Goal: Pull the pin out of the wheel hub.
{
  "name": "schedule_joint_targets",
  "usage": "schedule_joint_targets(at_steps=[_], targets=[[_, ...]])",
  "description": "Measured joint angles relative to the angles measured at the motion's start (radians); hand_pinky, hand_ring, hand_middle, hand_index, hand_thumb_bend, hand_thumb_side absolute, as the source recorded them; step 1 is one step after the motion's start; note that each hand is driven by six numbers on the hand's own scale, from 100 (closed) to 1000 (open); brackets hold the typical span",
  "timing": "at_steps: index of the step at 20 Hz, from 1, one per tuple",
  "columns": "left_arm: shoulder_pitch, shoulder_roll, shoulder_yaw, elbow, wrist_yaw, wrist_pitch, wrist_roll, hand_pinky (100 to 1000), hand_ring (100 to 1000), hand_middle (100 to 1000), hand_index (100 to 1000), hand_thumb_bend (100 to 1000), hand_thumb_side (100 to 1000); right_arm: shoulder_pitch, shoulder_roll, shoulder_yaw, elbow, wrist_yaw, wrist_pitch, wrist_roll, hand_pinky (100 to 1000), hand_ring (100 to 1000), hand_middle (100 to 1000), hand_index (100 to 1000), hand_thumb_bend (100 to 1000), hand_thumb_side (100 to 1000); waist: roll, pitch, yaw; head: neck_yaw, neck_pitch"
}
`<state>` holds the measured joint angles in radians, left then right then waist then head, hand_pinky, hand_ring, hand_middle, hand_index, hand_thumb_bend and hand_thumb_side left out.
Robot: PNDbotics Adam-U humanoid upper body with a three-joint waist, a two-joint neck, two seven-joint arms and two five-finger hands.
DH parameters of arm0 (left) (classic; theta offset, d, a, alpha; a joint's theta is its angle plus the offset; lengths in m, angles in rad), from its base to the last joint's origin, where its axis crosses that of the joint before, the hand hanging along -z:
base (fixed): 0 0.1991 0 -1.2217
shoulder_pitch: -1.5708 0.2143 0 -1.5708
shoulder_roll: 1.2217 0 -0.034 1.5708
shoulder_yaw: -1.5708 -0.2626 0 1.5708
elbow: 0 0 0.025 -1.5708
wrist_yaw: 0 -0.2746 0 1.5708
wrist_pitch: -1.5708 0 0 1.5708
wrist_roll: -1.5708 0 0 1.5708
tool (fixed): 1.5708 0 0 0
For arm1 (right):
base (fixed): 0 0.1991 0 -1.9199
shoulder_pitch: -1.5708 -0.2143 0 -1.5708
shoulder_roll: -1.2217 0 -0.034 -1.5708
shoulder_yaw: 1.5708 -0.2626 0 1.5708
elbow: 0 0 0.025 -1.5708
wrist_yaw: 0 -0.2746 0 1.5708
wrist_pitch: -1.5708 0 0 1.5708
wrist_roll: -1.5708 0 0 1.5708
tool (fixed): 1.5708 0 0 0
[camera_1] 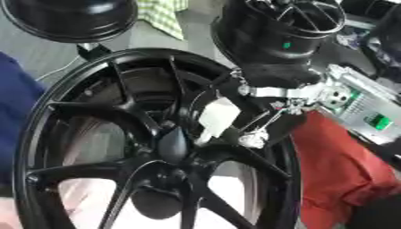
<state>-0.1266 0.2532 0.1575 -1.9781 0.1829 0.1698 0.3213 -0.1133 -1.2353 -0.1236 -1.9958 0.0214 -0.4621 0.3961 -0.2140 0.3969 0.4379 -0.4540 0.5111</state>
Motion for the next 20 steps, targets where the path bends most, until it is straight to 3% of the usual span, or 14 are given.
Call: schedule_joint_targets(at_steps=[16, 20], targets=[[0.005, 0.000, 0.001, 0.000, -0.006, 0.000, 0.000, 666, 522, 469, 697, 657, 393, 0.009, -0.001, -0.029, 0.000, -0.034, 0.014, -0.055, 819, 707, 390, 548, 100, 100, 0.001, -0.024, -0.013, 0.004, 0.001], [0.008, 0.000, 0.003, 0.000, -0.007, 0.001, 0.000, 666, 522, 469, 697, 657, 394, 0.015, -0.004, -0.046, 0.000, -0.056, 0.012, -0.072, 818, 702, 384, 541, 100, 100, 0.003, -0.042, -0.026, 0.009, 0.004]])
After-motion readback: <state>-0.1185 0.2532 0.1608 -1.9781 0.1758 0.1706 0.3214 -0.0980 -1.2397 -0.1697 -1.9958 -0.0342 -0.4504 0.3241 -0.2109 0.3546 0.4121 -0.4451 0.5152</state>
